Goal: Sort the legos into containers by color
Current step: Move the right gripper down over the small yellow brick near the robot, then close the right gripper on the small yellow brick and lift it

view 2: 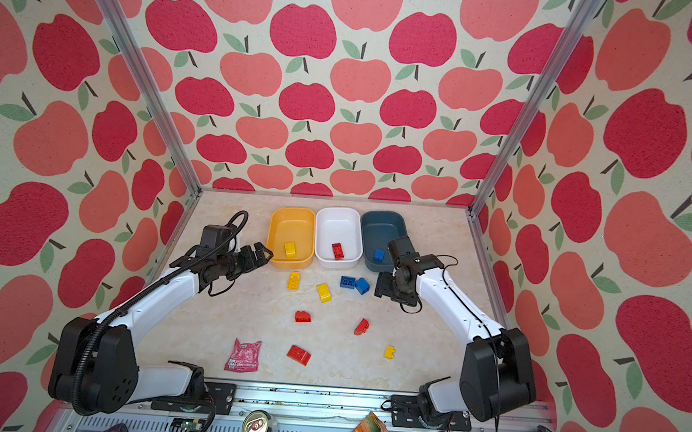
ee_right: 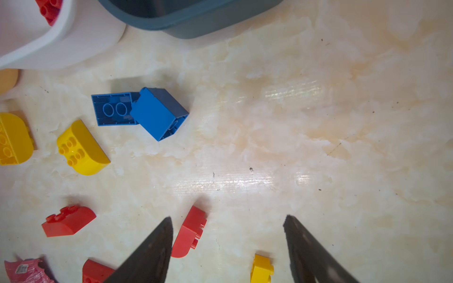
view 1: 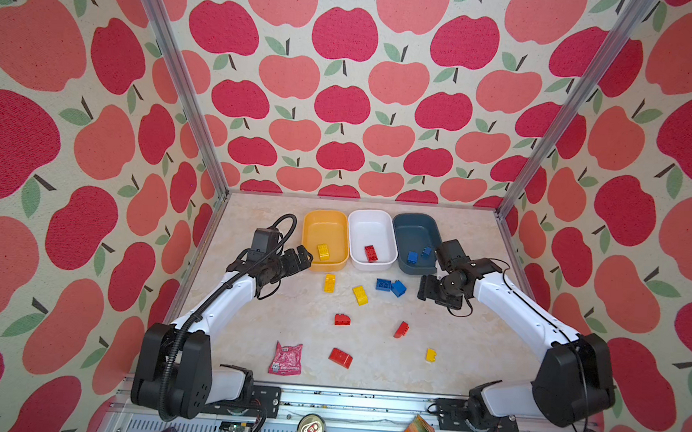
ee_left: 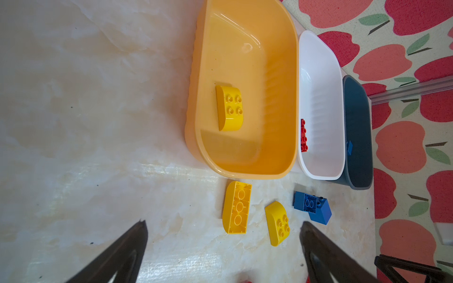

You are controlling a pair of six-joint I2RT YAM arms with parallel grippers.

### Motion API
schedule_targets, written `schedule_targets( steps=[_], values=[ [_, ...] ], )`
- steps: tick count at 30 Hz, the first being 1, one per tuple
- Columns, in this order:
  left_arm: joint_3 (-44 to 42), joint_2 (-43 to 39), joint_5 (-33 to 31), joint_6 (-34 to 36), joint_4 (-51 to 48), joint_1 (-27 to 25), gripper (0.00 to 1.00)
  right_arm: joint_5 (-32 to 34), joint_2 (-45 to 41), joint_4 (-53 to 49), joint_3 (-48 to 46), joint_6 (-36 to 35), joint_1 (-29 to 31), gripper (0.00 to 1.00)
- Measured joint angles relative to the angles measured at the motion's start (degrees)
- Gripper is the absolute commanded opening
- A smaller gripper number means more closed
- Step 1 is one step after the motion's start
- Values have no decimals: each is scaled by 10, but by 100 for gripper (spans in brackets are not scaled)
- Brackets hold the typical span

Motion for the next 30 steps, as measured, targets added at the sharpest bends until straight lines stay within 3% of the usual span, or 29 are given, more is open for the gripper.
schedule_targets(
  steps=[13, 30],
  values=[
    [0, 6, 0, -2, 4, 0, 99, -9, -51, -20, -139, 102, 99, 70],
    [-2, 7, 4, -3, 4, 0, 99, -10, -67, -10, -211, 164, 111, 52]
  ],
)
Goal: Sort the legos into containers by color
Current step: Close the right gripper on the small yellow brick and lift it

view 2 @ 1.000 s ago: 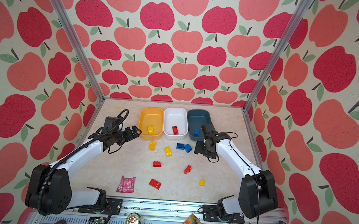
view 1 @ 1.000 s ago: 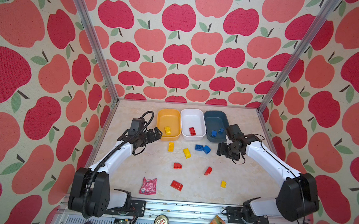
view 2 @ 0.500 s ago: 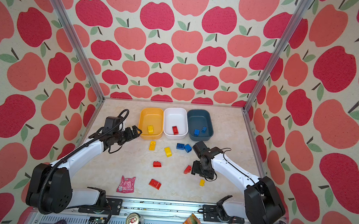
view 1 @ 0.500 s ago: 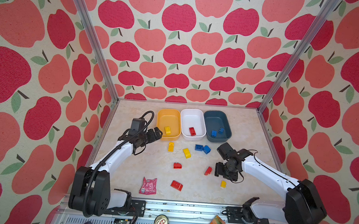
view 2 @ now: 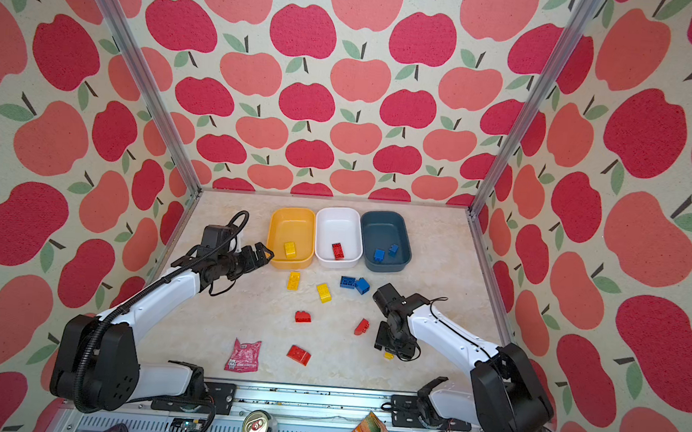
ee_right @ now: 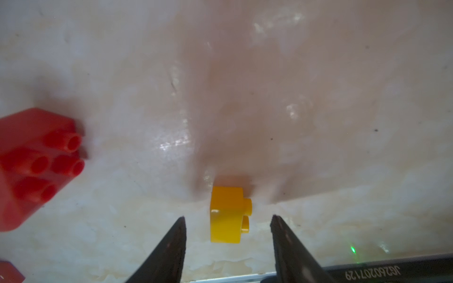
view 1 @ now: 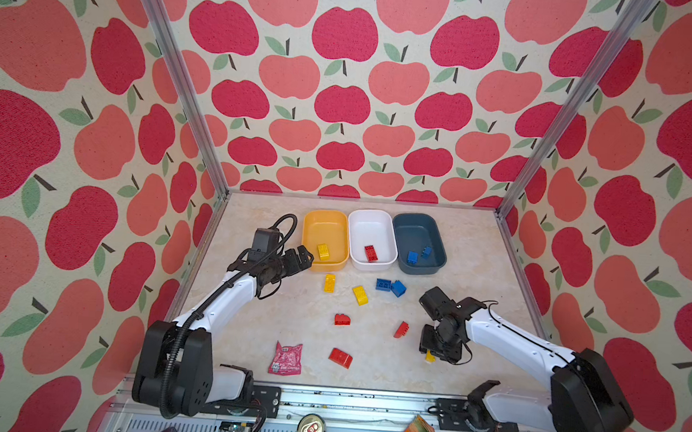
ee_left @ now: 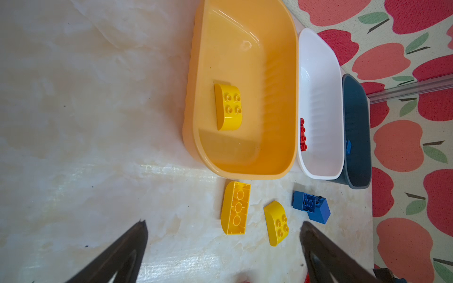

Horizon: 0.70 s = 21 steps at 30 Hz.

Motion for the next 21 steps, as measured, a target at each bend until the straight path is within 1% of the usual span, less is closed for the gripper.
schedule_targets(
  steps=[4, 8, 15, 21],
  values=[
    [-2, 0, 0, -1, 0, 0, 99, -1, 0, 9, -10, 6, 1, 47],
    [-2, 0, 0, -1, 0, 0, 99, 1, 0, 16, -13, 10, 1, 38],
    [-2, 0, 0, -1, 0, 0, 99, 3, 0, 17, -16, 13, 1, 25],
    [-3, 0, 0, -1, 0, 0, 99, 4, -3, 17, -16, 15, 1, 23]
  ],
)
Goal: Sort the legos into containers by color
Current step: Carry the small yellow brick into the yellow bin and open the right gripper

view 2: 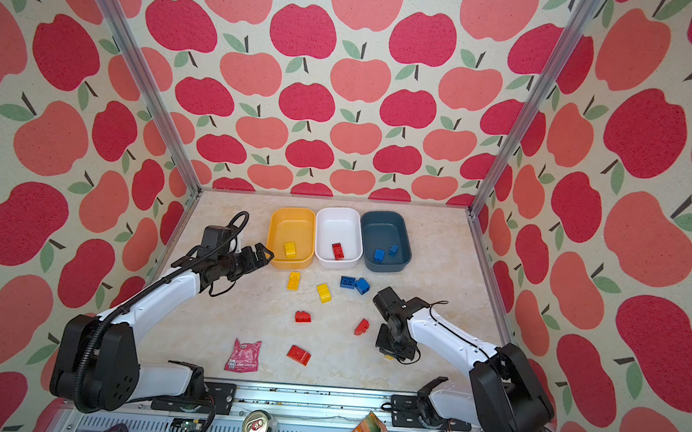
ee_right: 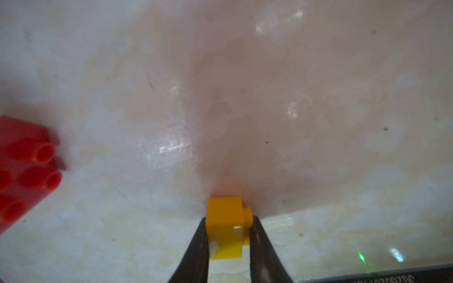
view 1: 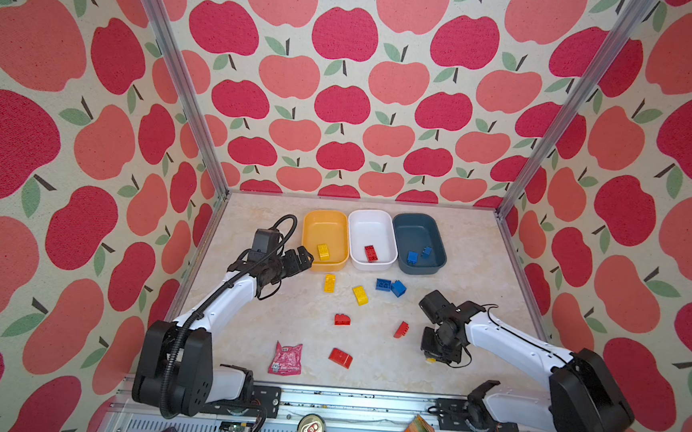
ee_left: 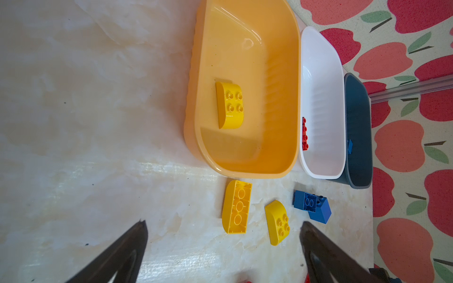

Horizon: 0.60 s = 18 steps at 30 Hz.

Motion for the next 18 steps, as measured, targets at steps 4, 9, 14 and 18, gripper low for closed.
schedule_targets(
  steps=[4, 9, 14, 18],
  values=[
    [-4, 0, 0, 0, 0, 0, 99, 2, -4, -4, 4, -1, 0, 22],
    [-7, 0, 0, 0, 0, 0, 99, 13, -6, -23, 57, -14, 9, 22],
    [-7, 0, 0, 0, 0, 0, 99, 28, 19, -31, 148, -39, 30, 22],
    [-7, 0, 0, 0, 0, 0, 99, 39, 75, -30, 229, -68, 53, 22]
  ],
)
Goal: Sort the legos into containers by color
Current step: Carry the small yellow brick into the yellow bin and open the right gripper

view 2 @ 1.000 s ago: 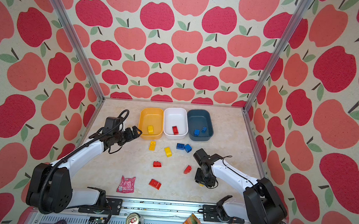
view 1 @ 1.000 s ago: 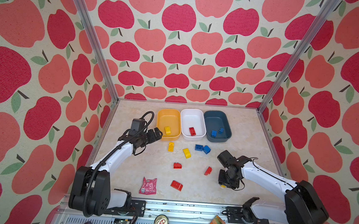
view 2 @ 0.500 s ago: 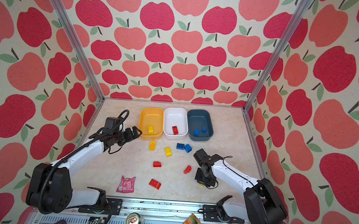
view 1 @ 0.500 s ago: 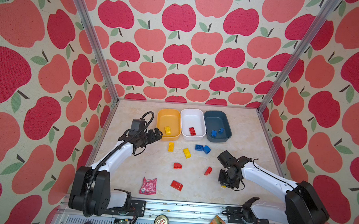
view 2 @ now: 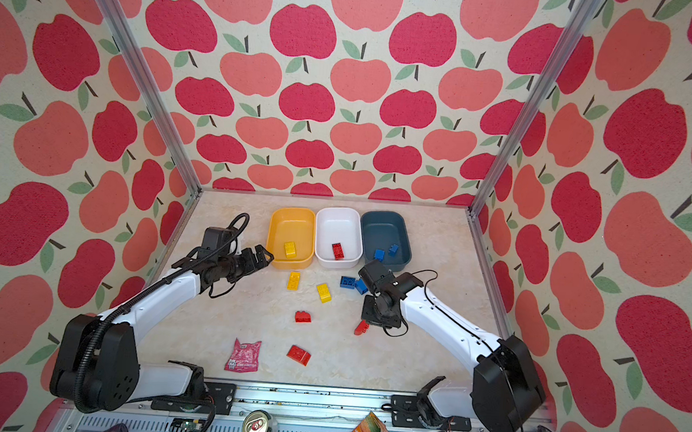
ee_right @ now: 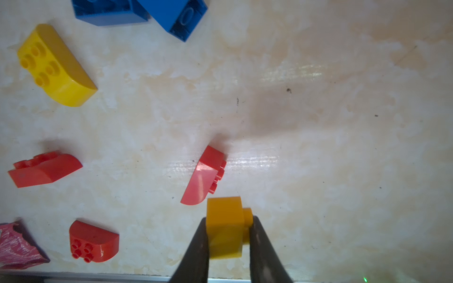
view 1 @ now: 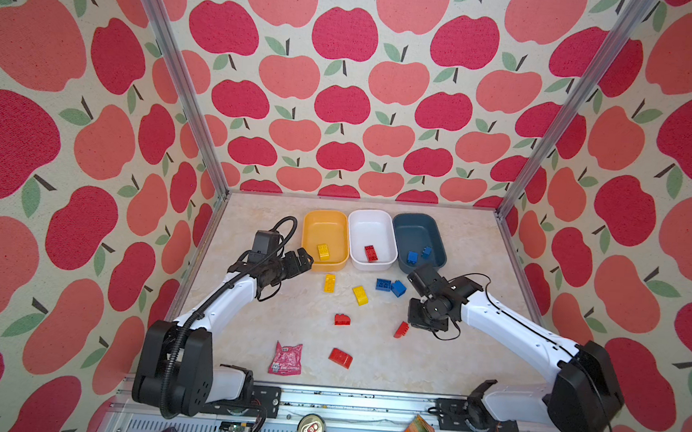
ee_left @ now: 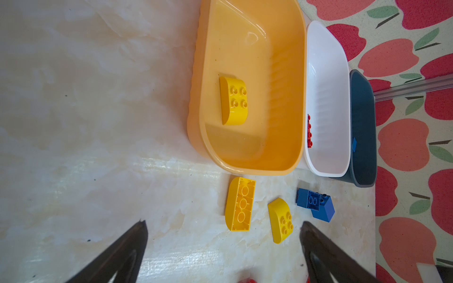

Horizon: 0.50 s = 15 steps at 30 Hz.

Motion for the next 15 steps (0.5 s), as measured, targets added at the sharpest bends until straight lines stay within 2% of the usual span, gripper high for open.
schedule_targets(
  steps=[15],
  values=[
    [-18, -13, 0, 0, 0, 0, 99, -10, 234, 59, 285, -101, 48, 22]
  ],
)
